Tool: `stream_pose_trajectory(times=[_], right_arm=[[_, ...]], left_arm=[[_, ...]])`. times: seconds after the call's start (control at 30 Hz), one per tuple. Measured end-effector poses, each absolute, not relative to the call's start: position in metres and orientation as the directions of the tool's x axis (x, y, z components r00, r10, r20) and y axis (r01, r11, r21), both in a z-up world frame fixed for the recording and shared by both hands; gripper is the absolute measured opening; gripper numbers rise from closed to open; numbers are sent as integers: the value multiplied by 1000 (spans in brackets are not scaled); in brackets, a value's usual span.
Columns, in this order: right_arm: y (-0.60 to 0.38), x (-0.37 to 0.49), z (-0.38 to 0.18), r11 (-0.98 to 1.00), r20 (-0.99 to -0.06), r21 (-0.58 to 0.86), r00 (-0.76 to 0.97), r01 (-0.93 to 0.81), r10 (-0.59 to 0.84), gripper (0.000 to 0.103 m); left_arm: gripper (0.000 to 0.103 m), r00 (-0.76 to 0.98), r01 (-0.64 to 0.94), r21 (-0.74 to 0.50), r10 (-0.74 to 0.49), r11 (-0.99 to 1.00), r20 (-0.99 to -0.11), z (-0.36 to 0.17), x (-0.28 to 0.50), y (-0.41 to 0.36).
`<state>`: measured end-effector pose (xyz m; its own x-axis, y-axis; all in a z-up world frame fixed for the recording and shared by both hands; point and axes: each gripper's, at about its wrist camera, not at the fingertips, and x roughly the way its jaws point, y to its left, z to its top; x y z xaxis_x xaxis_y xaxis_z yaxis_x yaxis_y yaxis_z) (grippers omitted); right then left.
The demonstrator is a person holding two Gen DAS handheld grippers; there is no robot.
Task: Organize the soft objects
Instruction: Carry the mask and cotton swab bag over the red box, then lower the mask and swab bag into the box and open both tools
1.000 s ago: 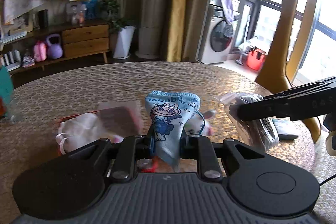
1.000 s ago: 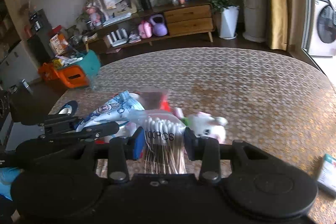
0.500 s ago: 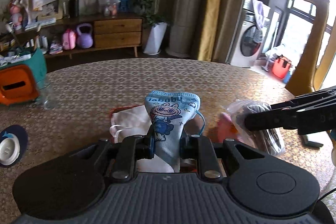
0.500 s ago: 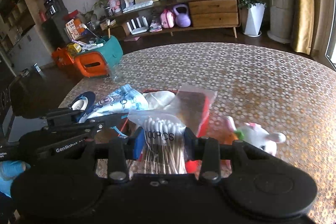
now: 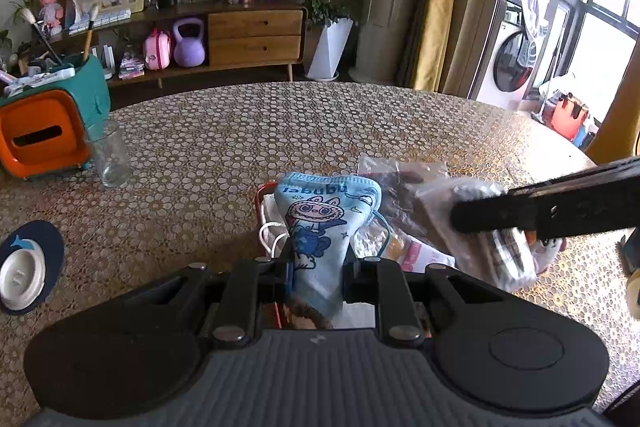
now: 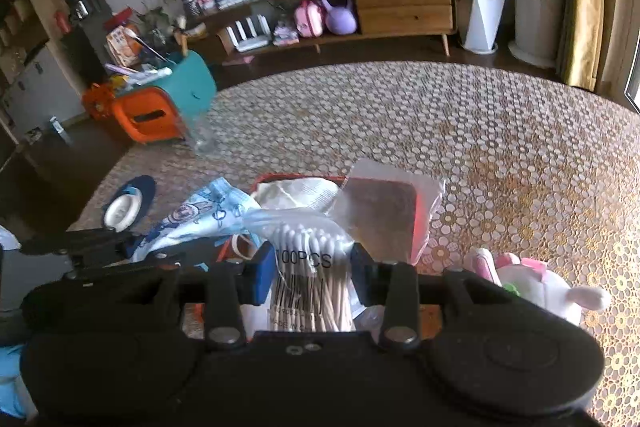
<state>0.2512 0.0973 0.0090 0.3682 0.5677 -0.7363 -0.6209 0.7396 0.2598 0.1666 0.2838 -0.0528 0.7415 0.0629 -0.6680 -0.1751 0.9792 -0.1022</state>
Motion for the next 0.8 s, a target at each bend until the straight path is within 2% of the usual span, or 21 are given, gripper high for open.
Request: stream_pose_trajectory(times=[0.3, 0.8], right_arm=[[108, 270, -31, 769, -781, 249, 347, -589, 519, 38], [120, 274, -62, 765, -806, 245, 314, -595, 502, 39]], left_arm=[[20, 724, -167, -97, 55, 981, -688, -73, 205, 281], [20, 664, -142, -127, 0, 982, -748, -108, 231, 290]])
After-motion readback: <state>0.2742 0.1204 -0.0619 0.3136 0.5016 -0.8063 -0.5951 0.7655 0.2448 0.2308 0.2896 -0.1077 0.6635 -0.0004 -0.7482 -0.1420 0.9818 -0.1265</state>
